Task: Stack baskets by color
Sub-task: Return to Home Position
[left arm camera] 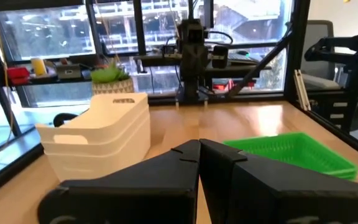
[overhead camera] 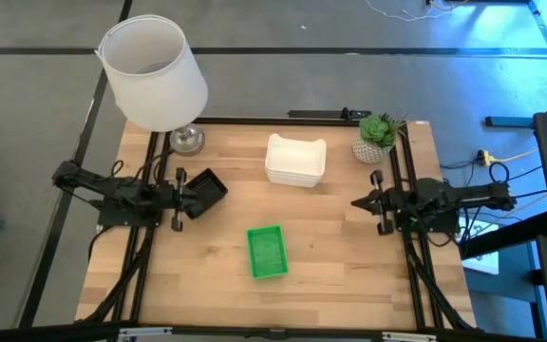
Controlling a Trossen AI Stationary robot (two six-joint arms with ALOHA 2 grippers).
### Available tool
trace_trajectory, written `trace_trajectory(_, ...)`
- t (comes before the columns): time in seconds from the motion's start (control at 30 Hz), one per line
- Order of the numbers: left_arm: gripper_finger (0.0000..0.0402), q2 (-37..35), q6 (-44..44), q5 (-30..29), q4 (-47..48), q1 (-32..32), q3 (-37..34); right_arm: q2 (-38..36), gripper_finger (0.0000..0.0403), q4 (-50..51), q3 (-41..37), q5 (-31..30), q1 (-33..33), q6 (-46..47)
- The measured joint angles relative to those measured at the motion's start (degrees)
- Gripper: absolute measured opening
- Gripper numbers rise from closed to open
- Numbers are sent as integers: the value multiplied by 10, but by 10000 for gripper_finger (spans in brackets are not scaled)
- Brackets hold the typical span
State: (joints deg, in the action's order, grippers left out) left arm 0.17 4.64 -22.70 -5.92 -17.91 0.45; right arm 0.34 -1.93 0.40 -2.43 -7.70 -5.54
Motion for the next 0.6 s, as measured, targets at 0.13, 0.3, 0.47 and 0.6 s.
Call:
trace_trajectory(0.13,0,0,2,-2,3,0,0,4,0,-3,0,21,0,4)
trace_trajectory(0.3,0,0,4,-3,4,0,0,4,3,3,0,21,0,7)
trace_trajectory(0.47,0,0,4,-3,5,0,0,4,13,3,0,21,0,-8)
trace_trajectory(0.6,0,0,4,-3,5,0,0,4,15,3,0,21,0,-8)
